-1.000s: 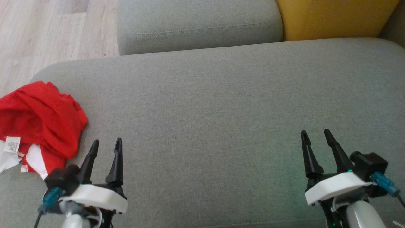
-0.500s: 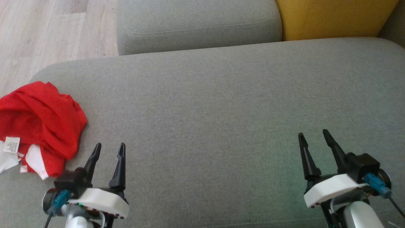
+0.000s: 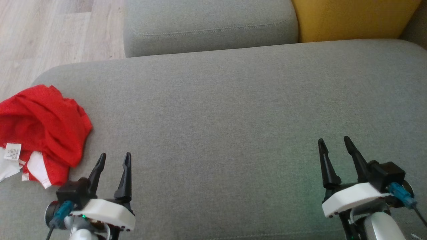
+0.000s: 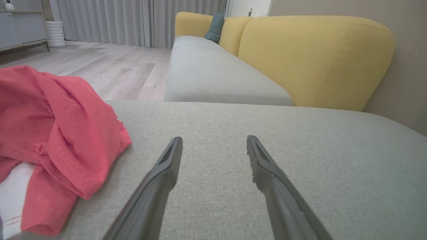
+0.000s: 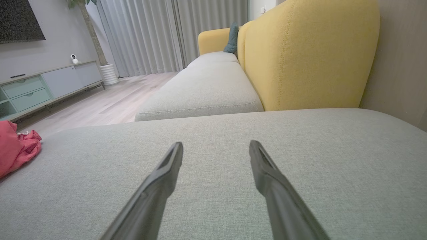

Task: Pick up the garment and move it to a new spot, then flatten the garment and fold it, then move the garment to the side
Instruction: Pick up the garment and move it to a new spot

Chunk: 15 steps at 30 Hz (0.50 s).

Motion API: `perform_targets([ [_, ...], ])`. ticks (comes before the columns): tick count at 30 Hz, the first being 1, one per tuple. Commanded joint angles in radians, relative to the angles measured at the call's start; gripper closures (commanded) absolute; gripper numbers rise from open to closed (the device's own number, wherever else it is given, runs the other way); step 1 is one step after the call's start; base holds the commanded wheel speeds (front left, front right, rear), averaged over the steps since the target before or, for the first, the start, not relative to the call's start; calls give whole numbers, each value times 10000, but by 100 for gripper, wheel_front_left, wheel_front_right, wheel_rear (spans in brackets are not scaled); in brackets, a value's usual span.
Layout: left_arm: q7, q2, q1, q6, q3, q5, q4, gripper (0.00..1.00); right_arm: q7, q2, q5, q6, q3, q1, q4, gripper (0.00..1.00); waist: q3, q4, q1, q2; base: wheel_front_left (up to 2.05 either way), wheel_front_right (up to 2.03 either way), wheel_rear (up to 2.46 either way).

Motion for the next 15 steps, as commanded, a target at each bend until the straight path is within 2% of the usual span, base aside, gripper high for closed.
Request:
perform_targets([
  [1,-124,65,-356,-56,360,-56,-291,0,-145,5,53,-7,185,-302,-300,0,2,4,0,0,0,0,0],
  [10,-124,56,-449,-25,408,90,-276,0,-138,36,77,-7,172,-295,-311,0,34,127,0,0,0,0,0],
  [15,-124,84,-538,12,448,219,-277,0,-97,29,4,-7,239,-295,-406,0,53,427,0,0,0,0,0],
])
